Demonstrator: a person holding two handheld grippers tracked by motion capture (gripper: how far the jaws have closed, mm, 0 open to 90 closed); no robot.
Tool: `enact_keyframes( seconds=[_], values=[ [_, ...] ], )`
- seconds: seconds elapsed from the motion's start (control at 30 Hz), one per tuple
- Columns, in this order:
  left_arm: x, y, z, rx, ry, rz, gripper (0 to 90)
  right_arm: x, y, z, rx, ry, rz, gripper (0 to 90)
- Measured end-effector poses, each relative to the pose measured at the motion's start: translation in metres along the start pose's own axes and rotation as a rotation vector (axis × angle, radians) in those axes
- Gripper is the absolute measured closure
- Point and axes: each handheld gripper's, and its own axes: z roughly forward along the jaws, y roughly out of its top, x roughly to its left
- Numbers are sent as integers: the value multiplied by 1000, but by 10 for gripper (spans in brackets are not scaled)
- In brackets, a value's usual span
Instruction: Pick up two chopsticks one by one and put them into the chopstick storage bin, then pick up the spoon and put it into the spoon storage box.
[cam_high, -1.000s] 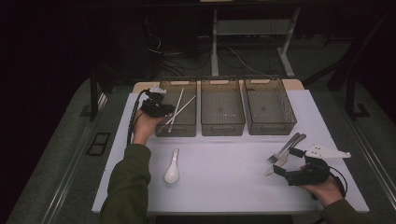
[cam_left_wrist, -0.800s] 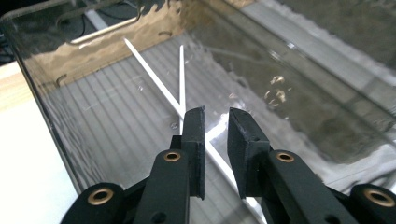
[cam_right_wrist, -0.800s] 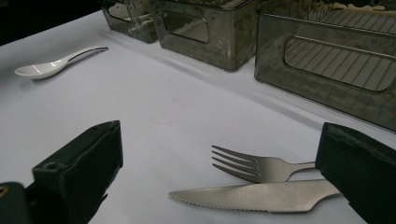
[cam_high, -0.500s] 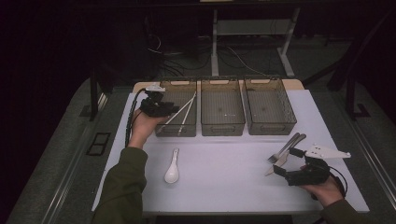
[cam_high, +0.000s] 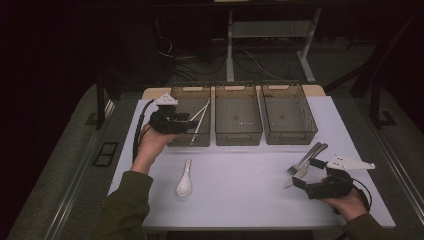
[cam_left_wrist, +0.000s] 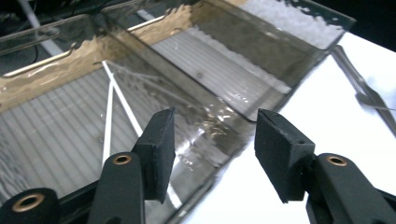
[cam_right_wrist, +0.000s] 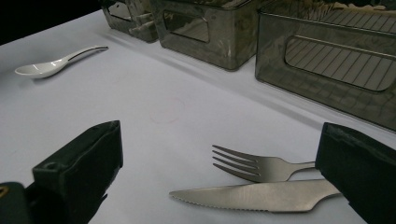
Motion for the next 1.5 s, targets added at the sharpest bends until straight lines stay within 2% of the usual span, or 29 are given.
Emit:
enact_keyframes(
  seconds=[0.2, 0.37, 0.77, 1.0, 1.27, 1.33, 1.4, 1.5],
  values=[
    [-20, -8, -9, -24, -23, 16, 407, 0, 0, 0, -1, -1, 0, 7],
    [-33, -22, -15, -46, -32, 23, 386, 0, 0, 0, -1, 0, 0, 7],
    [-49, -58, -19, -22, -7, 35, 358, 1, 0, -1, -1, -1, -6, 7],
    [-52, -83, -21, 12, 12, 39, 359, 1, 0, 0, -1, -1, -6, 7],
    [-49, -102, -20, 36, 33, 27, 377, 1, 0, -1, -2, -1, -7, 7],
    [-46, -104, -19, 48, 49, 33, 399, 1, 0, -1, -3, -1, -7, 7],
    [-44, -105, -17, 47, 63, 14, 437, 1, 0, -1, -3, 0, -8, 7],
    [-39, -107, -14, 72, 90, 6, 503, 1, 0, -1, 0, 0, -9, 7]
  ],
)
